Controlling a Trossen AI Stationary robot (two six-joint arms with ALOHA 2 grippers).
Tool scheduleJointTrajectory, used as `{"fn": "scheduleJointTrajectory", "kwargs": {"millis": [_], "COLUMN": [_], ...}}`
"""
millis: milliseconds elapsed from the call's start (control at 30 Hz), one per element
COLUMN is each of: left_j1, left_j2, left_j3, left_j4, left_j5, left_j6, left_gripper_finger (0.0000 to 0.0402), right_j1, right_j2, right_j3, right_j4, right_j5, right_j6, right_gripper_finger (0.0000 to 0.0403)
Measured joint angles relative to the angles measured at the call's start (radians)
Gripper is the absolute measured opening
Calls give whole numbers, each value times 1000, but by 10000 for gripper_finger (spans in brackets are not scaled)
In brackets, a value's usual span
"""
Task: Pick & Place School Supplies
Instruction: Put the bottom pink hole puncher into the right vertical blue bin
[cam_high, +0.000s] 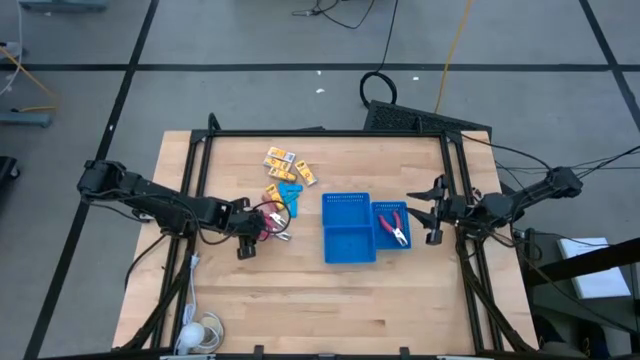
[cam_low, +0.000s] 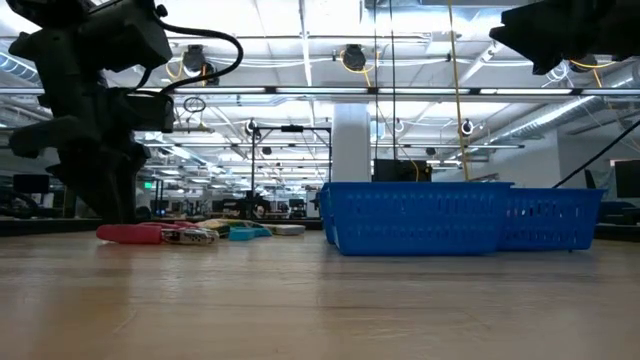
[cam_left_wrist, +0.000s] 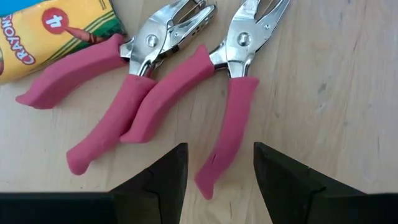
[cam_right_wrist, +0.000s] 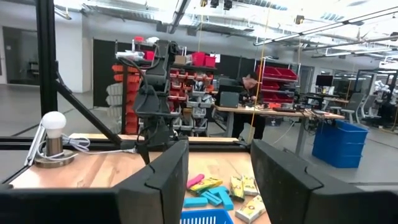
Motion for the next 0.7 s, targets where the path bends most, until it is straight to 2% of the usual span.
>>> {"fn": "scheduleJointTrajectory", "kwargs": {"millis": [200, 300, 600, 700], "left_j1": [0, 0, -1, 0], "left_j2": [87, 125, 135, 135], "left_j3": [-1, 4, 2, 2], "left_j4": [44, 56, 41, 35], "left_j5": [35, 20, 9, 22], "left_j6": [9, 22, -21, -20], "left_gripper_finger": [186, 186, 186, 169], "right_j1": [0, 0, 0, 0], "right_j2": [-1, -2, -2, -2], "right_j3": [0, 0, 0, 0], "right_j4": [-29, -28, -29, -30], "right_j5": [0, 0, -1, -1], "right_j6": [-6, -3, 4, 5], "right_gripper_finger": [164, 164, 164, 164]}}
